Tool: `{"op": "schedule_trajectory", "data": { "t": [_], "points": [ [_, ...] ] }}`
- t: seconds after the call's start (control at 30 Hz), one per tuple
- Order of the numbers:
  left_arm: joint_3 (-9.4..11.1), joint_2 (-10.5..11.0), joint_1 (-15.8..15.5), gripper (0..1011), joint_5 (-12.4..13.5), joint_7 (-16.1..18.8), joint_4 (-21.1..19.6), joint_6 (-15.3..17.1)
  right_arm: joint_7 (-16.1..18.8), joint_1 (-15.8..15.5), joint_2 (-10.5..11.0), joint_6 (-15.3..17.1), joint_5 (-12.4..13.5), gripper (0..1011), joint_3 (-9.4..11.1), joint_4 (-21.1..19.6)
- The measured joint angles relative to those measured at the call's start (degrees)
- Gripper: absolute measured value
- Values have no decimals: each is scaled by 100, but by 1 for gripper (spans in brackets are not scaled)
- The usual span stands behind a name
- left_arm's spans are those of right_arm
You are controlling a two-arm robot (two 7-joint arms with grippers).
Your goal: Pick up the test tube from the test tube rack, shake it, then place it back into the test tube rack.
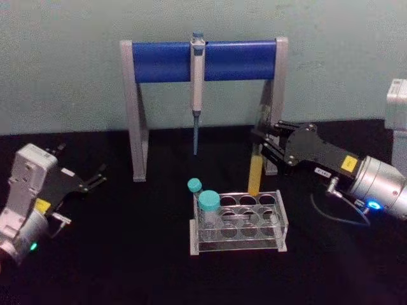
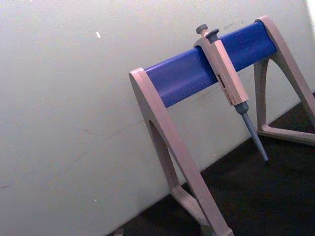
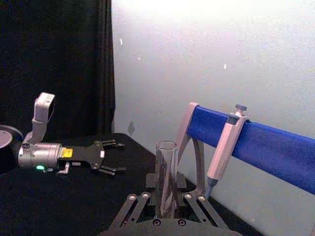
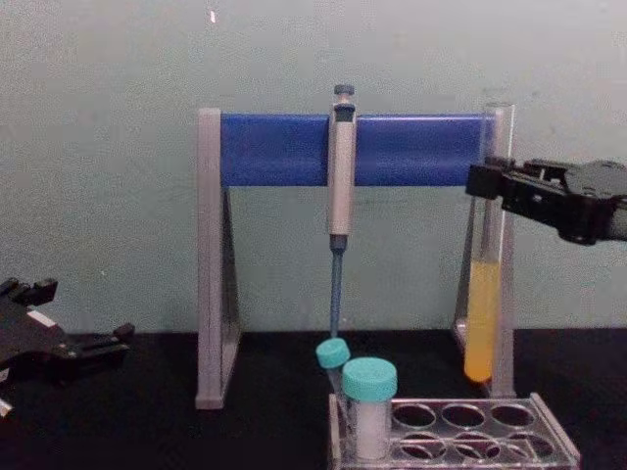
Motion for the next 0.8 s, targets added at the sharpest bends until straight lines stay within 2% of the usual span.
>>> {"op": "schedule_trajectory", "data": {
  "t": [0.8],
  "points": [
    [0, 0, 0, 1001, 0, 0, 0, 0, 40, 123, -193, -91, -59, 229, -130, 432]
  ]
}}
